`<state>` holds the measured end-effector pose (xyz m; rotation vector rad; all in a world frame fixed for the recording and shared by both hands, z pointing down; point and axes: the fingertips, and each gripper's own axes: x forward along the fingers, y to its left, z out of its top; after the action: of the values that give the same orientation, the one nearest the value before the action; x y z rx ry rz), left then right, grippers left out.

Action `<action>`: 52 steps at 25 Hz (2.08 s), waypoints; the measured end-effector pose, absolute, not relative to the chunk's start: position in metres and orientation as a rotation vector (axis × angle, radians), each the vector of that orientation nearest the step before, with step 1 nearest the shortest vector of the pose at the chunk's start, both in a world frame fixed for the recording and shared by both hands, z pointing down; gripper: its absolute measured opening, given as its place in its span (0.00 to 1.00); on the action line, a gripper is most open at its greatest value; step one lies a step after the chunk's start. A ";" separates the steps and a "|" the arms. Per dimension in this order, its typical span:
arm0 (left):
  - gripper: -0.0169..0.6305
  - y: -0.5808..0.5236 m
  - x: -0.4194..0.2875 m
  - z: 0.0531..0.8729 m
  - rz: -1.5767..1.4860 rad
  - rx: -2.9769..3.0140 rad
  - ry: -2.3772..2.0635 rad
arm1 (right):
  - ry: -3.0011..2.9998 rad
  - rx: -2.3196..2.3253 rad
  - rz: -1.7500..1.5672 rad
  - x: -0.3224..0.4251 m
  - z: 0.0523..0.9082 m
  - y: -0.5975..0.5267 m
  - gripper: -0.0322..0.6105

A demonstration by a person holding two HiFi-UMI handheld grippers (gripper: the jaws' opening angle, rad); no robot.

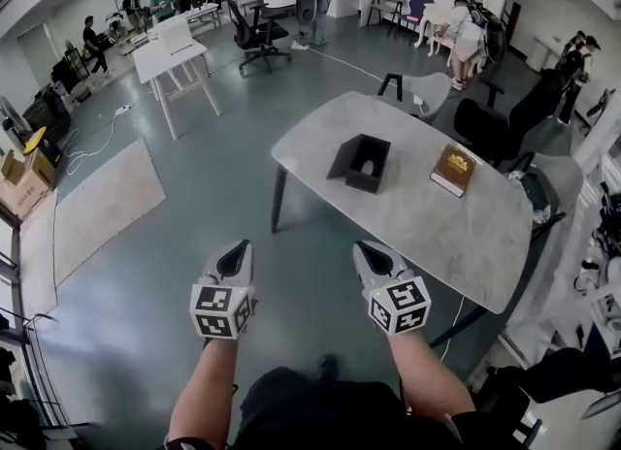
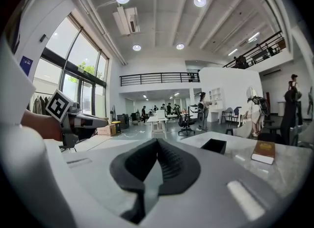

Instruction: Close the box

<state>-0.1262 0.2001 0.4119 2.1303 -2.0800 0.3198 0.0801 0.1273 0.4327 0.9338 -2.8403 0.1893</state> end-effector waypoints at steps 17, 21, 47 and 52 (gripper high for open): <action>0.04 -0.030 -0.217 0.437 0.248 2.310 -1.874 | -2.720 1.140 0.165 -0.004 0.438 -0.078 0.05; 0.04 -0.096 -0.257 0.435 0.252 2.389 -1.806 | -2.660 1.205 0.207 -0.050 0.447 -0.134 0.05; 0.04 -0.301 -0.170 0.477 0.424 2.512 -1.546 | -2.466 1.475 0.522 0.052 0.509 -0.310 0.05; 0.04 -0.312 -0.144 0.503 0.488 2.500 -1.486 | -2.422 1.431 0.612 0.067 0.542 -0.322 0.05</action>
<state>-0.1438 -0.3116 0.5033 2.4999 -1.4858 0.4885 0.0674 -0.3215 0.5424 1.4312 -2.4216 0.6119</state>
